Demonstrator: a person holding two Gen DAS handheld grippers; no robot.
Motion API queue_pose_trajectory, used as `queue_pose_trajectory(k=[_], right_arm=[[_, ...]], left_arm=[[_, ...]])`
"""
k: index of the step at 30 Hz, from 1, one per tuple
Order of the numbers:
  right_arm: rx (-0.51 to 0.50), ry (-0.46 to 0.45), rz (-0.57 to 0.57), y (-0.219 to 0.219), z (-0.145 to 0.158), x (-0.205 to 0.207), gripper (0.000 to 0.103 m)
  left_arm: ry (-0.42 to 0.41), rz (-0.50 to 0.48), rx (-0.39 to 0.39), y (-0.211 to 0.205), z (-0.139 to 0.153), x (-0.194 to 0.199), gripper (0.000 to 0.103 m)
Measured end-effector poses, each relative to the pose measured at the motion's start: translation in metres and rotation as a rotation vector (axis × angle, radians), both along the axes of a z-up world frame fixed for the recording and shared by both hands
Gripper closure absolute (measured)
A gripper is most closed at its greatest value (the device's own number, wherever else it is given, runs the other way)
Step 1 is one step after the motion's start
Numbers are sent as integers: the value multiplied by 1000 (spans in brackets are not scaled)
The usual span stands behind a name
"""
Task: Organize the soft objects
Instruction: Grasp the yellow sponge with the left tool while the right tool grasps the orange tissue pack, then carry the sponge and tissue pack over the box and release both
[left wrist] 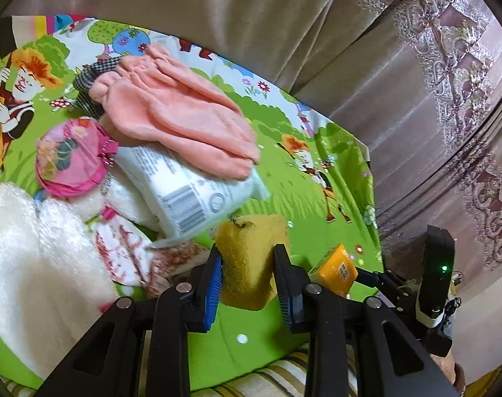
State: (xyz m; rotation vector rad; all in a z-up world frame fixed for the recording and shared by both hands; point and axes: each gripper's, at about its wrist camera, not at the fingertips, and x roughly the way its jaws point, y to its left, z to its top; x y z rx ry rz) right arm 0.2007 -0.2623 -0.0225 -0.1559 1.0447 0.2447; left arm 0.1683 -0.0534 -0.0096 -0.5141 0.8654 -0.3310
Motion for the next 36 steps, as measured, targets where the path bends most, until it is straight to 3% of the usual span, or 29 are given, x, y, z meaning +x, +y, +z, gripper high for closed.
queue_pose_trajectory(k=[15, 26, 36], right_arm=[[54, -46, -159, -74, 30, -49, 19], [51, -81, -259, -135, 52, -98, 19], [63, -71, -389, -195, 53, -135, 19]], left_arm=[[36, -167, -101, -66, 18, -23, 72], [85, -346, -95, -129, 28, -47, 72], [108, -469, -66, -174, 30, -71, 72]])
